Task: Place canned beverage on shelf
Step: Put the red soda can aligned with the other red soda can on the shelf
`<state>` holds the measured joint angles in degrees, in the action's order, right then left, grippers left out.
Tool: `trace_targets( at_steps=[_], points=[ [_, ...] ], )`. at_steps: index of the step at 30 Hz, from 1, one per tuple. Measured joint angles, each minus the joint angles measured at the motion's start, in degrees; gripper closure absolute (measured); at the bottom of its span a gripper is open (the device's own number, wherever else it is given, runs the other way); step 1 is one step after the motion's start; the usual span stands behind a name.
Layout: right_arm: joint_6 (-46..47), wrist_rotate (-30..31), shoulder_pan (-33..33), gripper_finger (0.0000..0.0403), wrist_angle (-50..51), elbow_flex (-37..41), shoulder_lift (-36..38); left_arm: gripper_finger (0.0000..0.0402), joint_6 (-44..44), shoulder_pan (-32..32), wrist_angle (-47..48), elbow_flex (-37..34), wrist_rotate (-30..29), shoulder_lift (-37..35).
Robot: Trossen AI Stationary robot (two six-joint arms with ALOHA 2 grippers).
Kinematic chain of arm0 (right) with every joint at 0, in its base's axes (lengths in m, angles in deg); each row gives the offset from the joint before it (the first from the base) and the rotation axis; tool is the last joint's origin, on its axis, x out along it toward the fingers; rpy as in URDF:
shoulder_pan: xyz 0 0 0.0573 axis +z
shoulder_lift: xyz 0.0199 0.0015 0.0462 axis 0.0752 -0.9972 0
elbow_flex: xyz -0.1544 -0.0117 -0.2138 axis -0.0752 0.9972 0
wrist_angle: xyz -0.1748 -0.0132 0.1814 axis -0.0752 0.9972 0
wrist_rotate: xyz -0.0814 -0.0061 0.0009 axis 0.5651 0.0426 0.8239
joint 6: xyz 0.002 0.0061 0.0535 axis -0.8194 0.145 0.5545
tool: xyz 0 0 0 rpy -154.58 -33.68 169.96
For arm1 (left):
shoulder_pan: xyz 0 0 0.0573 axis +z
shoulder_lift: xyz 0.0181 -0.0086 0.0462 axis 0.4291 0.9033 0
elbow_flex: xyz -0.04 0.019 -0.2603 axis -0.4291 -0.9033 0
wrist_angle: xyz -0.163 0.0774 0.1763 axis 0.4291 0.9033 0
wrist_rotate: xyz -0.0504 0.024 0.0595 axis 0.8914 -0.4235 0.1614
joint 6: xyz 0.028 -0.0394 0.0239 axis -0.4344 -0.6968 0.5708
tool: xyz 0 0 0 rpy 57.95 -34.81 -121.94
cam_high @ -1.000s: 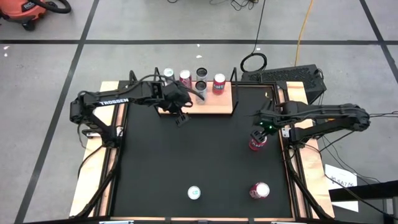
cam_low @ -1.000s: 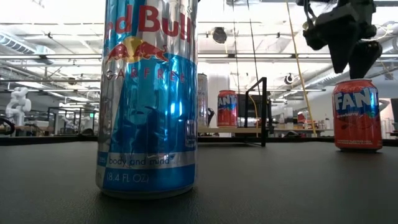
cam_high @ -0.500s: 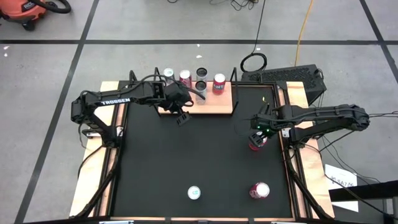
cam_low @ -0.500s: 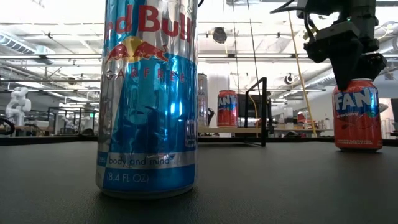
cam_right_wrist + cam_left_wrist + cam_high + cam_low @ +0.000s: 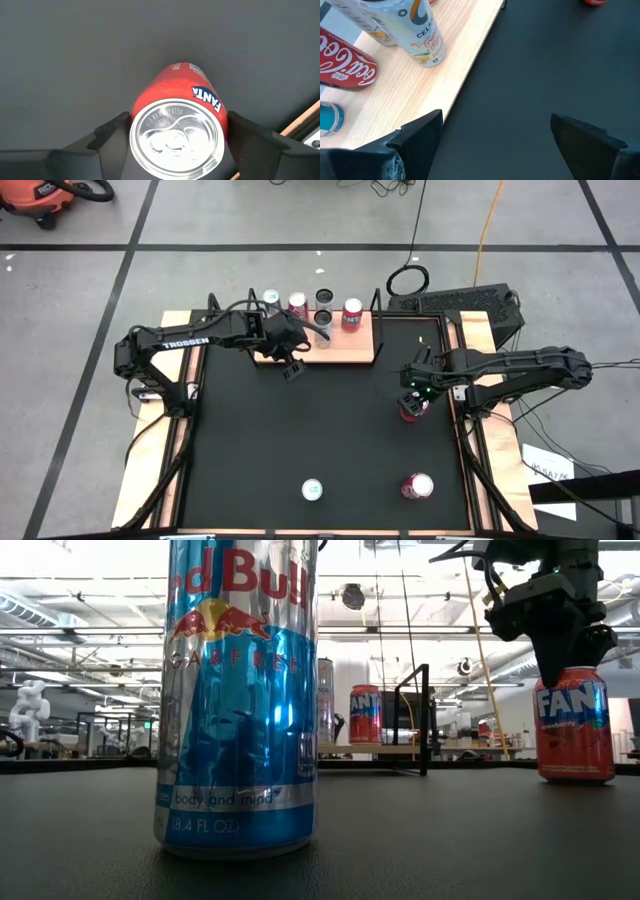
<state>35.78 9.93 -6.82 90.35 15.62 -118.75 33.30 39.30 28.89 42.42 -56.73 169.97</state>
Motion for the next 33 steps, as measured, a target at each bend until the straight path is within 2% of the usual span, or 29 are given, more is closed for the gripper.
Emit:
trace_targets(
  at_steps=[5, 10, 14, 21, 27, 33],
  points=[
    [0.1, 0.1, 0.0, 0.013, -0.1, -0.4, -0.1, 0.0036, 0.0, 0.0, 0.0, 0.0, -0.6, 0.0],
    [-1.4, 2.2, -0.3, 0.0133, -3.1, -4.8, -0.9, 0.0036, 0.6, 0.0, 0.0, 0.0, -2.9, 0.0],
    [-4.9, 3.9, -1.9, 0.0133, -5.0, -11.3, -3.4, 0.0036, 2.9, 0.0, -0.6, 0.4, -3.0, -0.1],
    [-14.6, 3.7, -4.0, 0.0133, -2.2, -25.8, -14.1, 0.0036, 3.8, 0.0, -5.5, 0.4, -2.9, -0.4],
    [-21.3, 3.4, -3.9, 0.0133, -1.7, -37.6, -21.2, 0.0036, 5.5, -0.2, -12.4, 0.5, 2.1, -0.5],
    [-27.1, 3.7, -7.2, 0.0133, -1.6, -45.8, -24.0, 0.0036, 8.8, -0.9, -16.0, 0.5, 3.4, -0.5]
  ],
)
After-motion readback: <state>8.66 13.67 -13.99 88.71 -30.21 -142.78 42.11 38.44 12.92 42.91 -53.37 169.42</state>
